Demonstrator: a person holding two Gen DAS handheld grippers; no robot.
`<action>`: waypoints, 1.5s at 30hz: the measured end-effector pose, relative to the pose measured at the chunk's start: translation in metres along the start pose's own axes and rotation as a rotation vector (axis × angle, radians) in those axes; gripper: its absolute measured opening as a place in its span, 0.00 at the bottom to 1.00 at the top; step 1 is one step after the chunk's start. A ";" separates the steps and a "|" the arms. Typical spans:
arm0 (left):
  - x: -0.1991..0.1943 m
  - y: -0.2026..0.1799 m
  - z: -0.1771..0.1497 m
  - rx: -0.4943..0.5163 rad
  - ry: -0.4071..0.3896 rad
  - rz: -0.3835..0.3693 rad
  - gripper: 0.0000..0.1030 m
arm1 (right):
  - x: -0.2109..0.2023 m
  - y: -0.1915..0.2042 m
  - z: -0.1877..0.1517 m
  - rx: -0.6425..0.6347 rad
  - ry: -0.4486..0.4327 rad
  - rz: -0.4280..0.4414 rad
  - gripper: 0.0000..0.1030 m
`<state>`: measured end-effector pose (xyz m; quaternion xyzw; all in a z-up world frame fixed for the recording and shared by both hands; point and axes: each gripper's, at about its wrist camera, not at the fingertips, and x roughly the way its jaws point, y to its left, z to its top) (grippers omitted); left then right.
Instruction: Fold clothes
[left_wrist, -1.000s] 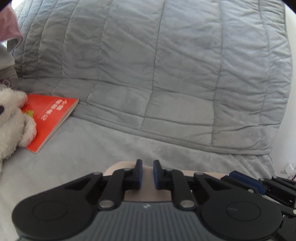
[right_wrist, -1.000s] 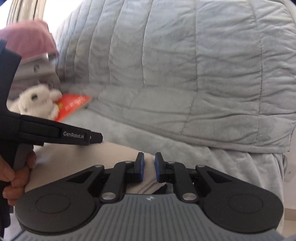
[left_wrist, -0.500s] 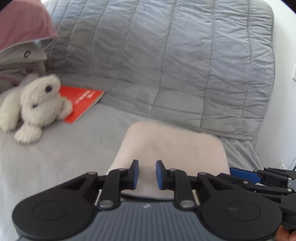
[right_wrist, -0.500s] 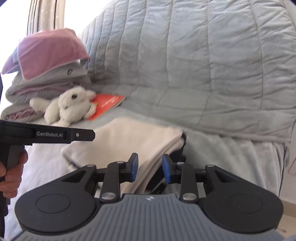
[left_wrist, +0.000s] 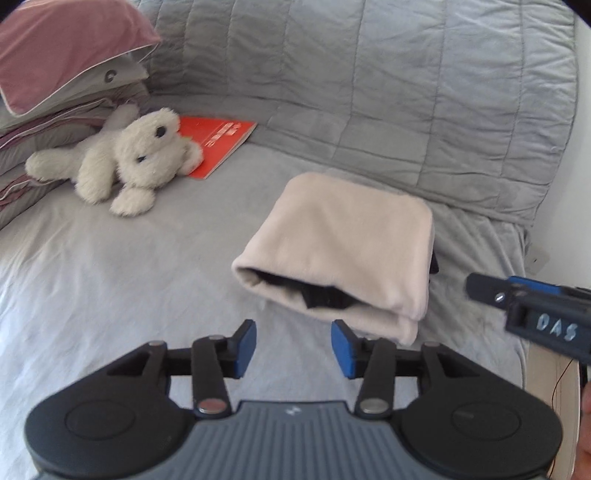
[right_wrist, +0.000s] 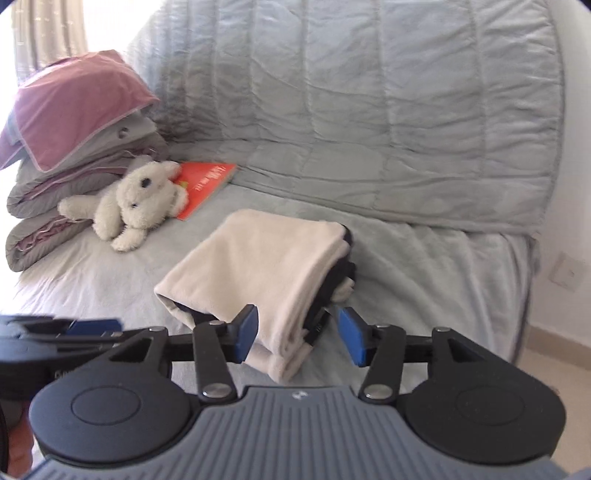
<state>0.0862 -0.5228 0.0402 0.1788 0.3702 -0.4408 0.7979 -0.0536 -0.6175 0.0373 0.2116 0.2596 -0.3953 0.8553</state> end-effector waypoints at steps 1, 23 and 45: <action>-0.002 0.000 -0.001 -0.008 0.016 0.006 0.55 | -0.003 -0.002 0.000 0.024 0.009 -0.015 0.54; 0.009 -0.007 -0.017 0.037 0.164 0.128 0.99 | -0.011 0.008 -0.012 0.122 0.135 -0.097 1.00; 0.015 -0.017 -0.022 0.086 0.189 0.141 0.99 | -0.014 0.011 -0.016 0.105 0.131 -0.112 1.00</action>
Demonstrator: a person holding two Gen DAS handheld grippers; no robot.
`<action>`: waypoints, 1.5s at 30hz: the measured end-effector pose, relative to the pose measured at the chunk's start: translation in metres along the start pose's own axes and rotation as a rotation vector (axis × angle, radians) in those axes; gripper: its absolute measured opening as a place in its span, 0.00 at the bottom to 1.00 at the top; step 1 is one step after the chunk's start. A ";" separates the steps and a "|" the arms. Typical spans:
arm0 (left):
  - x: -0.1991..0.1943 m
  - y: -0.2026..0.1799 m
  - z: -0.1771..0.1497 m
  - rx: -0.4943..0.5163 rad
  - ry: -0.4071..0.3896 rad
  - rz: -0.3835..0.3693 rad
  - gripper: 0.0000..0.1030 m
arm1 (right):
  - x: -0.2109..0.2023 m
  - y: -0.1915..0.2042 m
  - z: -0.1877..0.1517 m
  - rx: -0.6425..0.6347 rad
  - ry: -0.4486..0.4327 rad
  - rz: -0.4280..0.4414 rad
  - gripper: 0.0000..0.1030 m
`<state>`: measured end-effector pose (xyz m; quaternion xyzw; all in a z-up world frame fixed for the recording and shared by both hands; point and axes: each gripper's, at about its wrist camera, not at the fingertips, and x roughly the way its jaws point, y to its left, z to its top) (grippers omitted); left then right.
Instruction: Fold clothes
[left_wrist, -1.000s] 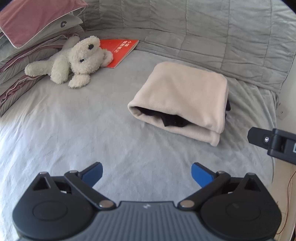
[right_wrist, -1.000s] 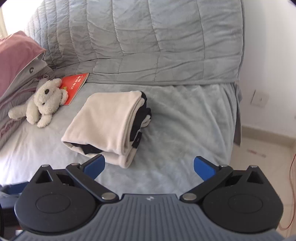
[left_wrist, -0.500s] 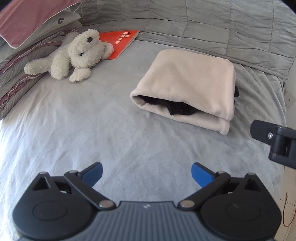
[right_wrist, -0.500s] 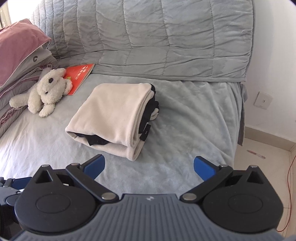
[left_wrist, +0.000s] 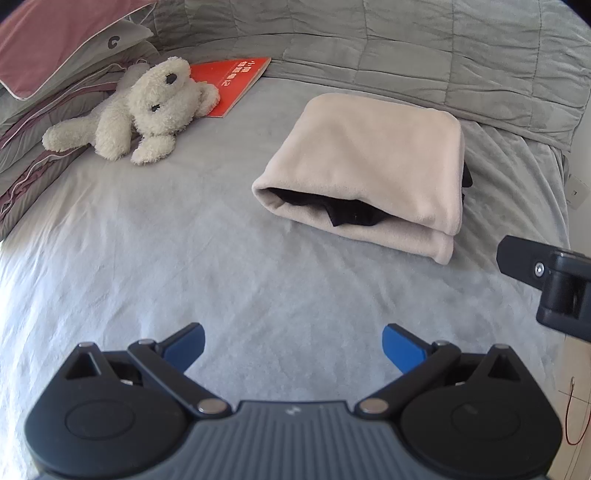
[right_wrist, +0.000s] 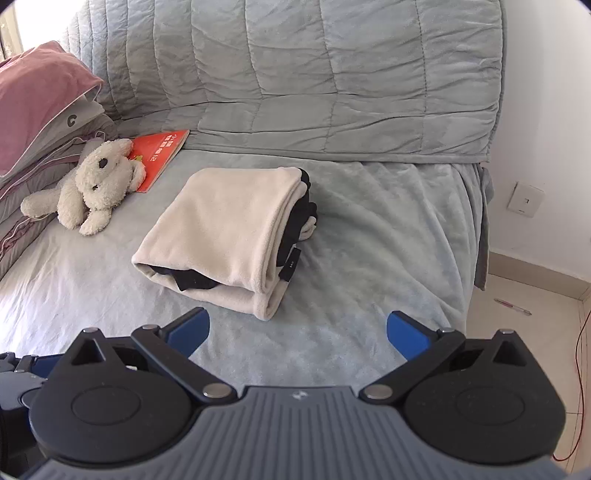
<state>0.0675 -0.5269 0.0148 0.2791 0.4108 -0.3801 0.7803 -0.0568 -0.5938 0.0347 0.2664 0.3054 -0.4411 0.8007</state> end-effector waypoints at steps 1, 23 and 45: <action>0.000 0.000 0.000 0.001 0.001 -0.001 0.99 | 0.000 0.000 0.000 -0.001 -0.001 0.000 1.00; 0.003 -0.004 0.000 0.010 0.008 -0.011 0.99 | -0.002 0.001 0.000 -0.006 -0.002 -0.002 1.00; 0.006 -0.008 0.001 0.014 0.013 -0.016 0.99 | -0.001 0.003 -0.001 -0.020 0.002 -0.001 1.00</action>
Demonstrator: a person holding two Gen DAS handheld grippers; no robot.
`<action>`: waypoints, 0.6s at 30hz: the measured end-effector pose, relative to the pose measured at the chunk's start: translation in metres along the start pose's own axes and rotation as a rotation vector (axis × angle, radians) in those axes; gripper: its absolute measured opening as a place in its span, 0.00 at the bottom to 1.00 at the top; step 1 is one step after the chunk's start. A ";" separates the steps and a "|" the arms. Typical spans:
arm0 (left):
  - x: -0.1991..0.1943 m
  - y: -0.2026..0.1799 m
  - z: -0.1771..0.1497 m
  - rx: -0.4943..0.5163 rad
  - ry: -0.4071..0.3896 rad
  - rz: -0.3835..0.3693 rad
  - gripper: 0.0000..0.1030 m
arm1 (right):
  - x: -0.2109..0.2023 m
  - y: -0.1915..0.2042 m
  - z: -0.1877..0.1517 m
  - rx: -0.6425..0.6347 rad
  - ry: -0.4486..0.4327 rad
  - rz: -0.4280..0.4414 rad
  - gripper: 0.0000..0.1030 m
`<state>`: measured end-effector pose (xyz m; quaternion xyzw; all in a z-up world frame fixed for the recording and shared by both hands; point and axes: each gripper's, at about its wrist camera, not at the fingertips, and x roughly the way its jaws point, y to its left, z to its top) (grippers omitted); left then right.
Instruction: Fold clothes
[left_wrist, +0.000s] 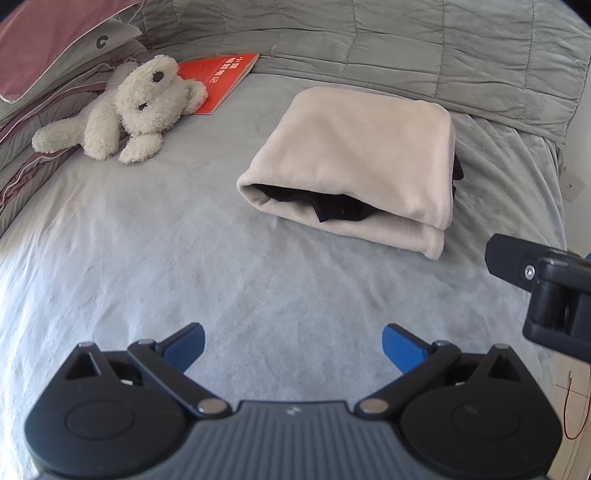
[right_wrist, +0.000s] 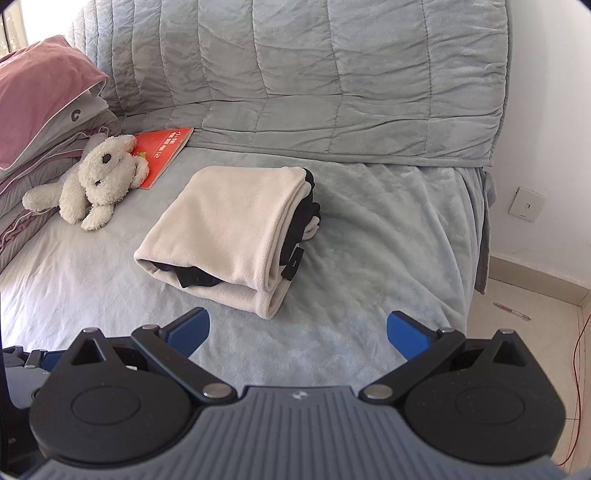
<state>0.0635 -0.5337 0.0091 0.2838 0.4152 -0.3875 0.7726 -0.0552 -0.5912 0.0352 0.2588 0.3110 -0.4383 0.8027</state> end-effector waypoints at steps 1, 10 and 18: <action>0.000 0.000 0.000 0.001 0.000 -0.001 0.99 | 0.000 0.000 0.000 -0.001 0.001 0.000 1.00; 0.001 -0.002 0.000 0.009 0.005 -0.001 0.99 | 0.000 0.000 0.000 -0.004 0.003 -0.001 1.00; 0.002 -0.002 -0.001 0.012 0.009 0.002 0.99 | 0.001 0.000 -0.001 -0.006 0.005 -0.003 1.00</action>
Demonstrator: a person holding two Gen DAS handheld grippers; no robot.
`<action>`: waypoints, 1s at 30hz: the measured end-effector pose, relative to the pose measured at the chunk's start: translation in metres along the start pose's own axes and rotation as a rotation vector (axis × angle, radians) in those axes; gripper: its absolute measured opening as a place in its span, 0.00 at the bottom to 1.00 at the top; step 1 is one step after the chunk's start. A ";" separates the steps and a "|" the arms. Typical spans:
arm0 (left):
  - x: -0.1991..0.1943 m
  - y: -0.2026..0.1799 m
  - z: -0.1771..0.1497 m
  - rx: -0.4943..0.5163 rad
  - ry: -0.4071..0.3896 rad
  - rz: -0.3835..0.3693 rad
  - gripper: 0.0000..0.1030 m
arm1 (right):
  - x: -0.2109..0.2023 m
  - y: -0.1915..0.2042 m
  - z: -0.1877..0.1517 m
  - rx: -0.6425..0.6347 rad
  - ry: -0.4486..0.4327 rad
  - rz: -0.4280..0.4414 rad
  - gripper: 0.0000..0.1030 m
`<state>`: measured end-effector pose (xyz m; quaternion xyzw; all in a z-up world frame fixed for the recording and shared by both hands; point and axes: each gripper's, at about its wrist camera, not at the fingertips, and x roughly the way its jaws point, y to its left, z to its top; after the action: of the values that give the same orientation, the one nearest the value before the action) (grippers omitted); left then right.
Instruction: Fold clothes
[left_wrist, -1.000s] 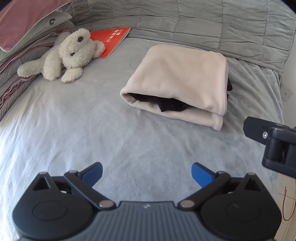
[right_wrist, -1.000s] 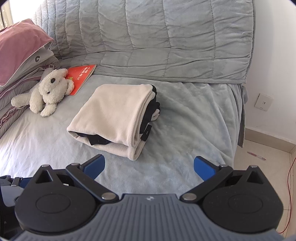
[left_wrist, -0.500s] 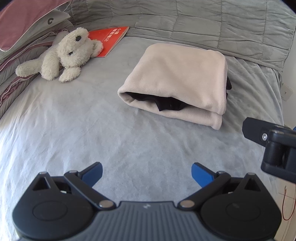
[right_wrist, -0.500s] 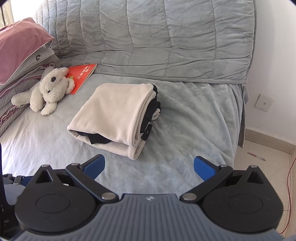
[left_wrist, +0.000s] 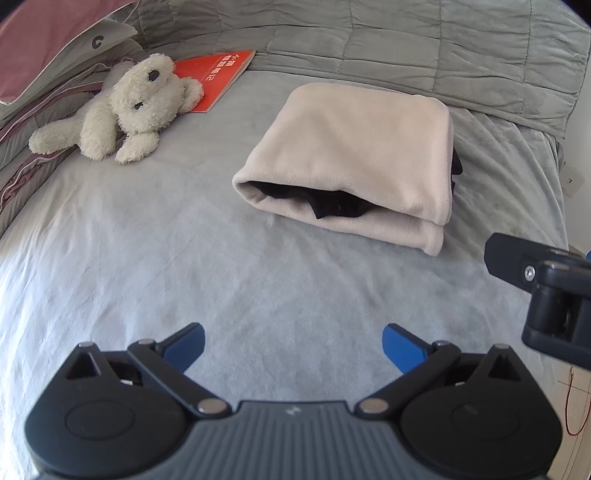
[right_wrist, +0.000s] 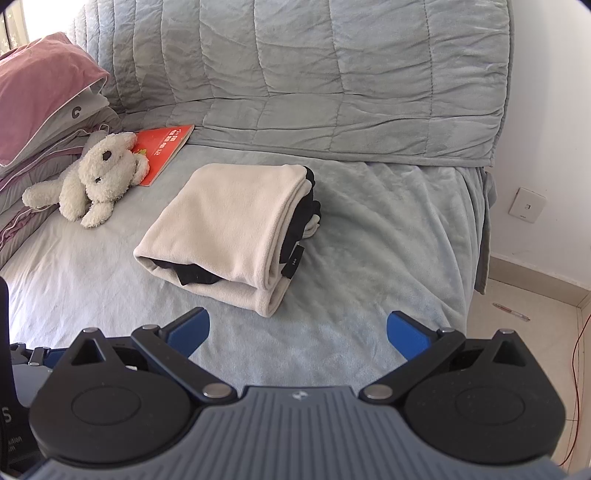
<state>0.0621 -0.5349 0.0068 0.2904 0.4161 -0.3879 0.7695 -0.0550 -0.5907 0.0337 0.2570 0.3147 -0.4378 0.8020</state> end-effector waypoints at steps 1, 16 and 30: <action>0.000 0.000 0.000 0.001 0.000 0.000 0.99 | 0.000 0.000 0.000 -0.001 0.000 0.000 1.00; 0.002 0.000 -0.001 0.008 0.005 -0.002 0.99 | 0.000 0.001 0.000 -0.009 0.002 -0.003 1.00; 0.002 -0.002 -0.004 0.016 0.011 0.002 0.99 | 0.000 0.003 -0.001 -0.015 0.002 -0.007 1.00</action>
<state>0.0595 -0.5340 0.0026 0.2991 0.4167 -0.3890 0.7652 -0.0531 -0.5887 0.0335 0.2503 0.3196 -0.4379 0.8021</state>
